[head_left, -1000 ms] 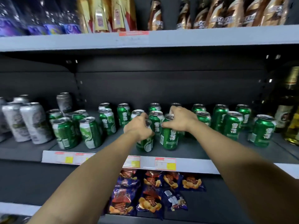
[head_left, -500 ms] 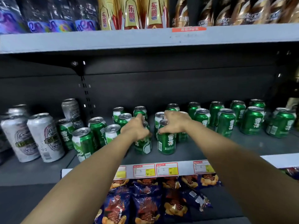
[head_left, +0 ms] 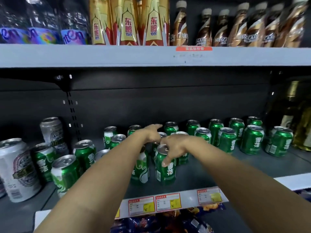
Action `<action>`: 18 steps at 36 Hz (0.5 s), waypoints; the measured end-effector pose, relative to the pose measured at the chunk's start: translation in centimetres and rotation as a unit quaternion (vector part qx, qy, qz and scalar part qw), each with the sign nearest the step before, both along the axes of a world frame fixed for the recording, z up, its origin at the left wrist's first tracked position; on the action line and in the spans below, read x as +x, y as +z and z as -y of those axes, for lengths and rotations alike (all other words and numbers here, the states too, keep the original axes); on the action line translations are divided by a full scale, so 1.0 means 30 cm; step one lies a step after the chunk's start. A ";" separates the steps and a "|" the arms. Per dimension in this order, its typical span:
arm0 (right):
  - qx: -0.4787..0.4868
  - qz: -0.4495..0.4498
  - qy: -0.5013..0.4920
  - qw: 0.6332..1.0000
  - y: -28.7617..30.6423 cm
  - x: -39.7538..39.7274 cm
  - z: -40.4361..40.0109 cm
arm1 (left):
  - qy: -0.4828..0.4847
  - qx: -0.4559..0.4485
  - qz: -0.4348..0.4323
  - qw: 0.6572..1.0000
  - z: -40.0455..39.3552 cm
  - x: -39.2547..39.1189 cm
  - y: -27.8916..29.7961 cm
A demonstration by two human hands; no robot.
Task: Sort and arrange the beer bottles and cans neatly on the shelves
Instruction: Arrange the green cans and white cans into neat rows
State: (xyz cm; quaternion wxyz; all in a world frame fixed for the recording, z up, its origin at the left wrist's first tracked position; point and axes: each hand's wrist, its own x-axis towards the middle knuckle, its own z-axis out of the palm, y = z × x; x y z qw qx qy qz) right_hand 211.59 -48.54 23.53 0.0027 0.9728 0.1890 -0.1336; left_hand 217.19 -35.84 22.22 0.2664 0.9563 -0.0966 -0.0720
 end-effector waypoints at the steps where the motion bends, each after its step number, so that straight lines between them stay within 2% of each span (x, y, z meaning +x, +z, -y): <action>1: -0.001 0.001 0.005 1.000 -0.001 0.002 0.003 | -0.005 0.010 -0.015 1.000 -0.001 0.018 0.002; 5: 0.018 -0.021 0.021 0.999 0.004 0.023 0.010 | -0.023 0.040 -0.017 0.999 -0.012 0.079 0.002; 11: 0.076 -0.055 0.013 0.996 0.018 0.064 -0.012 | -0.009 0.100 0.078 0.992 -0.013 0.139 0.012; 15: 0.076 -0.031 0.026 0.996 0.008 0.095 -0.036 | 0.046 0.159 0.140 0.976 -0.027 0.174 0.004; 18: 0.070 -0.001 0.039 0.997 0.000 0.120 -0.050 | 0.068 0.219 0.148 0.962 -0.043 0.205 0.002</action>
